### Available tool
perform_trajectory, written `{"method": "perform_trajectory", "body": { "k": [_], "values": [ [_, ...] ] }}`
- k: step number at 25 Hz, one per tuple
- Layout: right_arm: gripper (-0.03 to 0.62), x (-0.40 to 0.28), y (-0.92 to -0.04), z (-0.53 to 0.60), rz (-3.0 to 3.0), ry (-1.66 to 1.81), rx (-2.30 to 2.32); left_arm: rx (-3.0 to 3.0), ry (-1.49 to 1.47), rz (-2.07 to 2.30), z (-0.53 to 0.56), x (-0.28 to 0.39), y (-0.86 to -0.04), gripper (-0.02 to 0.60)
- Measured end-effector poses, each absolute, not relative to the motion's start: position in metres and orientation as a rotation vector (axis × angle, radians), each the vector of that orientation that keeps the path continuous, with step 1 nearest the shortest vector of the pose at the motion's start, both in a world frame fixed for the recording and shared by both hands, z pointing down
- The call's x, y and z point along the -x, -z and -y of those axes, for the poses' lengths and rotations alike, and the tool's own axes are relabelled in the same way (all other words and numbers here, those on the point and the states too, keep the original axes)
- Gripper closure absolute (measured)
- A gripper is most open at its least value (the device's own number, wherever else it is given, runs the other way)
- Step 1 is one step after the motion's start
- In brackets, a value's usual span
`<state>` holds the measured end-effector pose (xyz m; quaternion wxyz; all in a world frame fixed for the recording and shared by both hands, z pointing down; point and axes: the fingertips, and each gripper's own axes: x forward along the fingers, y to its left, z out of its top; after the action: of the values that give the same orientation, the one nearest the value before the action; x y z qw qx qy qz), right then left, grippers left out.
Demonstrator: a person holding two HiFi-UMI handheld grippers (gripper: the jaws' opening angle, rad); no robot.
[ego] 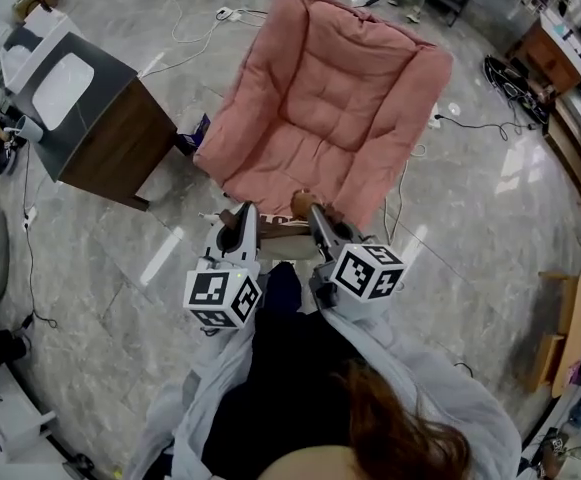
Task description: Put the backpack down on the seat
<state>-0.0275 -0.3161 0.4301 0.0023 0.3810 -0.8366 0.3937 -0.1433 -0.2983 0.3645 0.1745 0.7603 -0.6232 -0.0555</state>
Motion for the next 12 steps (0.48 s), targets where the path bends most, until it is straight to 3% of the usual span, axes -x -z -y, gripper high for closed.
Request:
{"method": "perform_trajectory", "body": {
  "k": [12],
  "values": [
    [0.577, 0.039, -0.452, 0.409, 2.56, -1.234, -1.281, -2.237, 0.11, 1.604, 0.401, 0.152, -0.384, 0.568]
  ]
}}
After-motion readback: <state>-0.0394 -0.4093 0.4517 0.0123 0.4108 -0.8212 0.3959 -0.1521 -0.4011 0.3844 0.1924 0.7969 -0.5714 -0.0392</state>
